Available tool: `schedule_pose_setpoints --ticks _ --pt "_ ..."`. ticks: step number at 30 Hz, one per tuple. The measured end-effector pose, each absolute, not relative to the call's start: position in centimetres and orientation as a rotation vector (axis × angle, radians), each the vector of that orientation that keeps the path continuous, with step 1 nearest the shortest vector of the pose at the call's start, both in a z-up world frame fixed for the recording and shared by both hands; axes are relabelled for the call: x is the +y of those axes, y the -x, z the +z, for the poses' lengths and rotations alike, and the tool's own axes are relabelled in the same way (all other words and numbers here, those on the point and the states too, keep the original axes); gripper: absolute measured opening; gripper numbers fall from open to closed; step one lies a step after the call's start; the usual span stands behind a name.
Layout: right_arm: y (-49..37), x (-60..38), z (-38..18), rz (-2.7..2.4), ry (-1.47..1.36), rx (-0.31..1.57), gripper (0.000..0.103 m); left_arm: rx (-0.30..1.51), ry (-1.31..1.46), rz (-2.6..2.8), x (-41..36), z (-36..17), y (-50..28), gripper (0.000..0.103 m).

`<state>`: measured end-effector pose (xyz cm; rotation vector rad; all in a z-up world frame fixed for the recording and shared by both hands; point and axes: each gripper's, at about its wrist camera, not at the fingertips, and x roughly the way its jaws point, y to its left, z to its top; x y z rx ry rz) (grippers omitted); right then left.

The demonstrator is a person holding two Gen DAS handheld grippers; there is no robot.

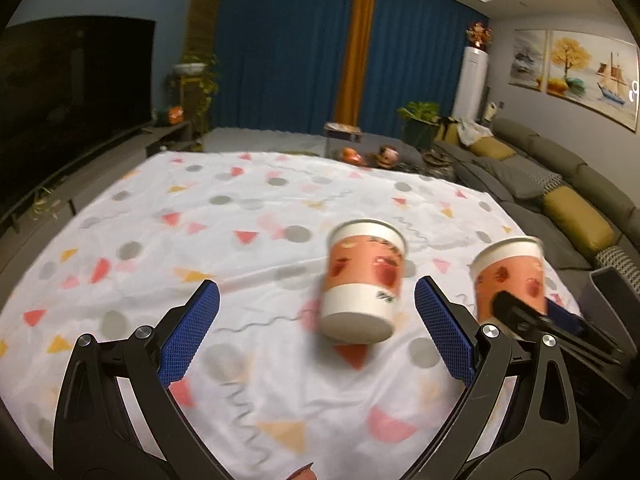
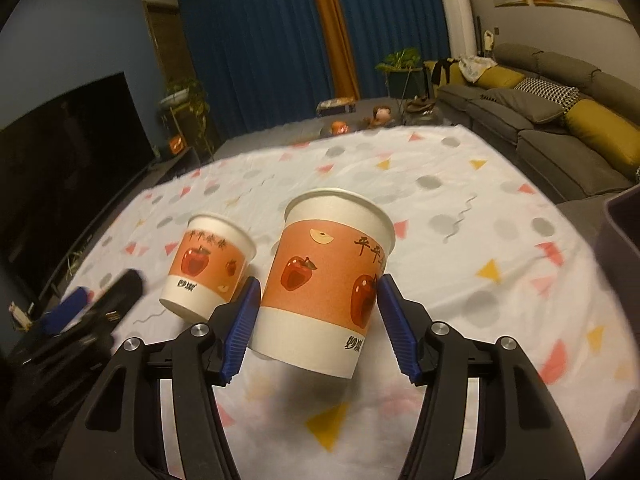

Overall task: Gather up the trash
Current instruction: 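Grasp the larger apple-print cup with the right gripper while the left grasps the smaller one, then carry both apple-print paper cups over the grey bin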

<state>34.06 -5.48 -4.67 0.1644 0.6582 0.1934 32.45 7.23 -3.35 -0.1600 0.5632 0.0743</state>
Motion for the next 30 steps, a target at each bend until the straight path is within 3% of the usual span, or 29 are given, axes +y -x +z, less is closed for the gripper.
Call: schedule_pose_setpoints --ticks 10,14,20,30 --pt "-31.6 -7.9 -3.5 0.216 -0.160 0.609 0.060 0.658 0.167 0.021 5.7 -5.3 -36.7 0.096" --pt "-31.3 -8.0 -3.6 0.228 -0.146 0.611 0.060 0.689 0.195 0.001 6.0 -5.8 -37.5 0.089" --pt "-31.1 -8.2 -3.8 0.233 -0.140 0.617 0.060 0.734 0.198 -0.049 5.6 -6.4 -38.1 0.059" --pt "-30.5 -8.3 -3.7 0.234 -0.120 0.616 0.060 0.680 0.150 -0.076 3.9 -5.3 -35.4 0.057"
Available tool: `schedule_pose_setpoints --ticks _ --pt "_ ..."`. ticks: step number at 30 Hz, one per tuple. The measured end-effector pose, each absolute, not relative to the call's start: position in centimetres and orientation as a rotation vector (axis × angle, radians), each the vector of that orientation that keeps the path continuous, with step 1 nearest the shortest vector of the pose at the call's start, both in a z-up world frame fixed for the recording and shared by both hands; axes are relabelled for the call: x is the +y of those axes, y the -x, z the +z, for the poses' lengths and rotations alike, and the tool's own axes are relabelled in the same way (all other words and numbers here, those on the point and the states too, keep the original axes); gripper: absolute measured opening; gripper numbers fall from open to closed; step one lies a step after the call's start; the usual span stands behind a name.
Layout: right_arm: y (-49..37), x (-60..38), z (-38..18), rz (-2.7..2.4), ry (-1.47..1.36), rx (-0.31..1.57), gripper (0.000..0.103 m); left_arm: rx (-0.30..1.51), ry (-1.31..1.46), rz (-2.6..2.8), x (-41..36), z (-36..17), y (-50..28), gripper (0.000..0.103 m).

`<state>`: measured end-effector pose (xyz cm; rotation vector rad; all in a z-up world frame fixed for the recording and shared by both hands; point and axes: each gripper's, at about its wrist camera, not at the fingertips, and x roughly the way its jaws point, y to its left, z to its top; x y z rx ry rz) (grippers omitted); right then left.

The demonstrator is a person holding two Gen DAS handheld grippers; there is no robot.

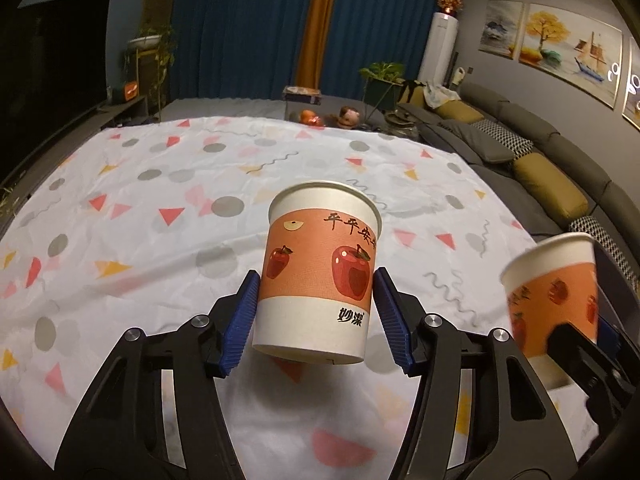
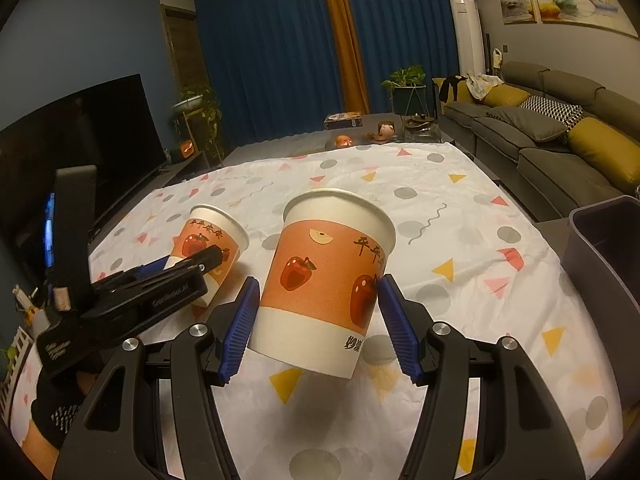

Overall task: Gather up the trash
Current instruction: 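Carry both apple-print paper cups over the grey bin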

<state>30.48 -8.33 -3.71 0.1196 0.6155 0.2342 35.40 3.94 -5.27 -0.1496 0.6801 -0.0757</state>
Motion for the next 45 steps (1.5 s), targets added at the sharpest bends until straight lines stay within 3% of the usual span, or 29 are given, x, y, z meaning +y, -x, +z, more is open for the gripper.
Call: schedule_pose_setpoints --ticks 15,26,45 --pt "-26.1 -12.6 -1.5 0.200 -0.120 0.547 0.060 0.578 0.080 -0.109 -1.4 -0.8 -29.2 0.057" --pt "-22.6 -21.7 0.5 0.046 -0.175 0.468 0.060 0.510 0.029 -0.284 -11.6 1.7 -27.1 0.057" --pt "-23.4 -36.5 -0.3 -0.264 -0.241 0.415 0.061 0.503 -0.005 -0.502 -27.2 0.0 -29.7 0.057"
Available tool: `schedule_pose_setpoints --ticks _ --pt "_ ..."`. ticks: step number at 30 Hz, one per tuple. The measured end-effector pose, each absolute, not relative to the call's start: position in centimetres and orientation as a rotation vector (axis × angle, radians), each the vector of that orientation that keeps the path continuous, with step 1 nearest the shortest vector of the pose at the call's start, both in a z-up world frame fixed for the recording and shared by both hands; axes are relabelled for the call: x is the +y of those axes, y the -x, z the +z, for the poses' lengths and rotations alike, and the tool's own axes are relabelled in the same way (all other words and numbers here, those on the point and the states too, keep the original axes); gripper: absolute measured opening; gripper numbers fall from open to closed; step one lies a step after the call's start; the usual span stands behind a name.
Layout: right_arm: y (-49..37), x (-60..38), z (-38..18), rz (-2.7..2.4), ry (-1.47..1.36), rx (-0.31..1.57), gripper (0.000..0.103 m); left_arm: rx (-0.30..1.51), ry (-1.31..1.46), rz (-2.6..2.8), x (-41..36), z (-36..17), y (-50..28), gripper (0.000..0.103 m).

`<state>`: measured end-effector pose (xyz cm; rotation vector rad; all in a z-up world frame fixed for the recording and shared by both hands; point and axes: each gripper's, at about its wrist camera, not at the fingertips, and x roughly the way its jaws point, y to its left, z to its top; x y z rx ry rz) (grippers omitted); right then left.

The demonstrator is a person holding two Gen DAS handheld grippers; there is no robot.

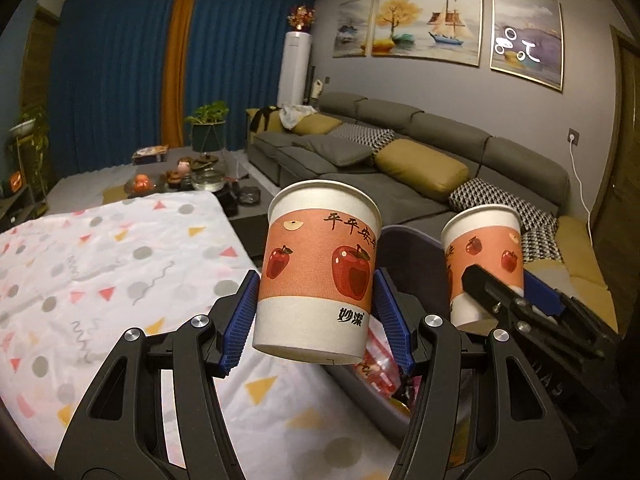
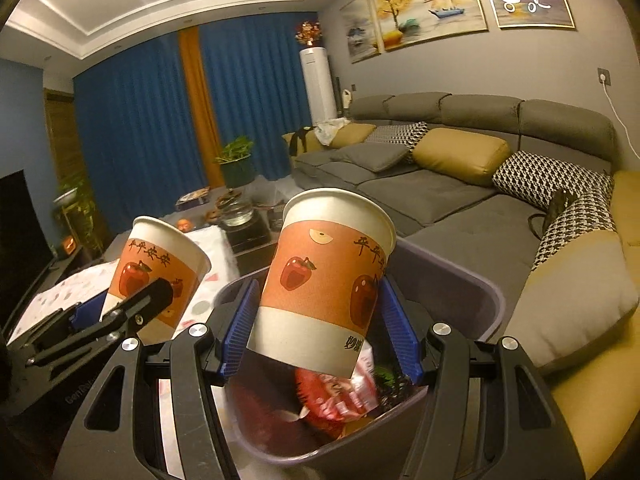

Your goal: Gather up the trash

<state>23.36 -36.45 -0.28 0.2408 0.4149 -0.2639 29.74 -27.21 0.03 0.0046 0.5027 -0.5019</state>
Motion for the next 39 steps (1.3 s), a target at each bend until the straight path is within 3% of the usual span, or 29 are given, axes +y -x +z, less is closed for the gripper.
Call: schedule_pose_setpoints --ticks 10,14,22,24,28,30,39 --pt "-24.8 -39.5 -1.6 -0.285 -0.314 0.438 0.063 0.568 0.006 -0.545 -30.2 -1.7 -31.1 0.058" --pt "-25.0 -39.8 -1.6 -0.276 -0.323 0.433 0.074 0.589 0.009 -0.581 -31.0 -2.3 -31.3 0.059" --pt "-23.1 -40.0 -0.5 -0.321 -0.309 0.408 0.079 0.593 -0.014 -0.524 -29.6 -2.7 -30.8 0.079" --pt "-22.4 -39.4 -0.3 -0.343 -0.268 0.403 0.088 0.591 -0.028 -0.485 -28.7 -2.4 -30.3 0.084" --pt "-20.8 -37.3 0.3 -0.378 -0.178 0.391 0.090 0.553 -0.059 -0.415 -26.4 -1.7 -28.6 0.089" --pt "-20.0 -35.9 0.4 -0.389 -0.133 0.388 0.098 0.539 -0.068 -0.374 -24.9 -1.3 -27.4 0.092" --pt "-16.1 -30.3 0.9 -0.341 -0.068 0.376 0.097 0.450 -0.087 -0.232 -18.0 1.2 -21.6 0.097"
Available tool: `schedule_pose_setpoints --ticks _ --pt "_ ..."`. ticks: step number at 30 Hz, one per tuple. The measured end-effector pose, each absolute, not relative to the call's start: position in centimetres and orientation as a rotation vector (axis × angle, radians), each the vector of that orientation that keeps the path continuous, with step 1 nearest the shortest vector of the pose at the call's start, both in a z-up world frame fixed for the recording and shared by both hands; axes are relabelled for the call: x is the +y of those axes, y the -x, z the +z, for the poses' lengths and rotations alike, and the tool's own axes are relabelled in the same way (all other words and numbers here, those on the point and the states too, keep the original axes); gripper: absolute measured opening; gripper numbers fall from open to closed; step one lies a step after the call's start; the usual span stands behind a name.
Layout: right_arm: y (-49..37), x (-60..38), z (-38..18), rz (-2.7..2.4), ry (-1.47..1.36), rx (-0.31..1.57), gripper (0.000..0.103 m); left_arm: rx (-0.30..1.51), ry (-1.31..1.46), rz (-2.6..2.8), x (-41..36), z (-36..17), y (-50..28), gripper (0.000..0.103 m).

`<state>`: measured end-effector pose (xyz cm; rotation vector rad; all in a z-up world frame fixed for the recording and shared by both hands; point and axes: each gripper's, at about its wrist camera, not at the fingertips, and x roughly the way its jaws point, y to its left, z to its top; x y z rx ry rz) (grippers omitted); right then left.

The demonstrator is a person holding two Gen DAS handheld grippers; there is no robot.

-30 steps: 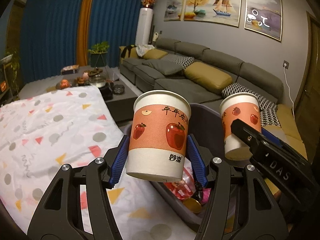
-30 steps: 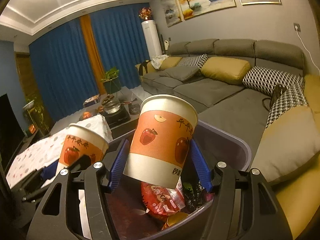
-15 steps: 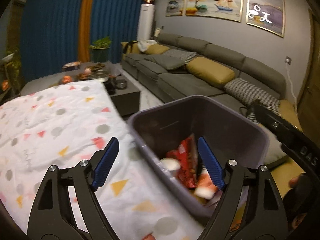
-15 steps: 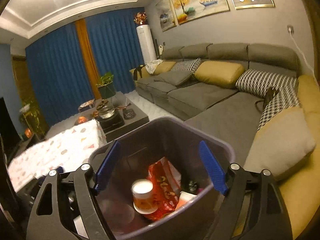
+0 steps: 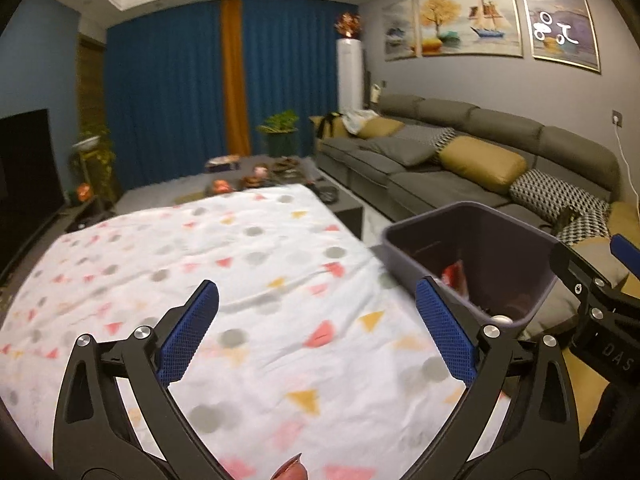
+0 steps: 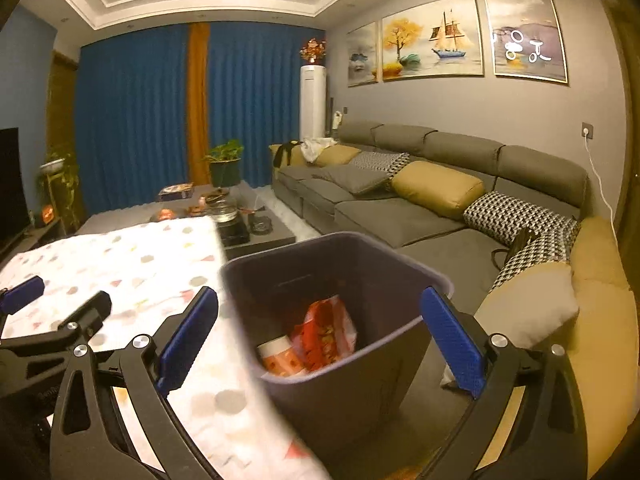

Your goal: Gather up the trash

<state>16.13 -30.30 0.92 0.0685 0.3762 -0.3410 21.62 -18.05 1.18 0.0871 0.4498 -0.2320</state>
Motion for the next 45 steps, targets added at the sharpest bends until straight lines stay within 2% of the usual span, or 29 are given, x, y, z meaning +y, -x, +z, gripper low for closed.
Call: schedule_pose_setpoints --ticks 18,45 --pt "-7.9 -22.0 2.3 -0.308 -0.088 0.368 0.097 0.410 -0.045 -0.173 -9.0 2.8 -12.8 0.097" --pt "-4.5 -18.7 2.7 -0.279 -0.046 0.348 0.097 0.409 0.006 -0.186 -6.4 3.2 -9.9 0.097"
